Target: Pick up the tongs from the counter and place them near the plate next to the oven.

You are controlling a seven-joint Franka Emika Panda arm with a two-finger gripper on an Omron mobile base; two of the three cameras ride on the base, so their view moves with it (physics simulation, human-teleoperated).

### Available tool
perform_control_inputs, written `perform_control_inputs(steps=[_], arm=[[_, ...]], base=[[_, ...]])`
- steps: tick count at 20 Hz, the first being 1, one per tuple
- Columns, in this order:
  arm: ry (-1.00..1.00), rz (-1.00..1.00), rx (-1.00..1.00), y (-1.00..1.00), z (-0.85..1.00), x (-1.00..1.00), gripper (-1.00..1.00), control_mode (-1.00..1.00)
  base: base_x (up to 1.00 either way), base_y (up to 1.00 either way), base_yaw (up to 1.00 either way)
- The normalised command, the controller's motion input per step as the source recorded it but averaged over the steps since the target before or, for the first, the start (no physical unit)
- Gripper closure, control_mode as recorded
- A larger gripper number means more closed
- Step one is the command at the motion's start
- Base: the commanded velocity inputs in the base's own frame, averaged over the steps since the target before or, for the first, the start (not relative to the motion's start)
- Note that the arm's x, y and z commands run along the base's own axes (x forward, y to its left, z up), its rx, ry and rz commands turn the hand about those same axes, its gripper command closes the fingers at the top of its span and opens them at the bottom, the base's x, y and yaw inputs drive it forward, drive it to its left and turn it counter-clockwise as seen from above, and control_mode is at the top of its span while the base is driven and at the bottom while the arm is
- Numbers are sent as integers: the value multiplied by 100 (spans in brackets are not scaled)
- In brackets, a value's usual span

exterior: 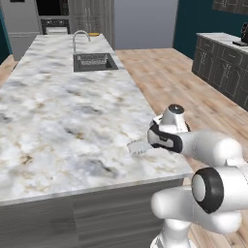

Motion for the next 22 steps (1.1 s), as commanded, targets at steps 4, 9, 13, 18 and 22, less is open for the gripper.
perform_control_inputs(steps=[4, 9, 13, 18, 22], arm=[[-1, 0, 0, -1, 94, -40, 100, -100], [0, 0, 0, -4, 72, -34, 100, -100], [0, 0, 0, 0, 63, -10, 100, -100], [0, 0, 0, 0, 51, -1, 100, -100], [1, 0, 0, 0, 44, 0, 100, -100]], base=[[0, 0, 0], [0, 0, 0], [0, 0, 0], [0, 0, 0], [0, 0, 0]])
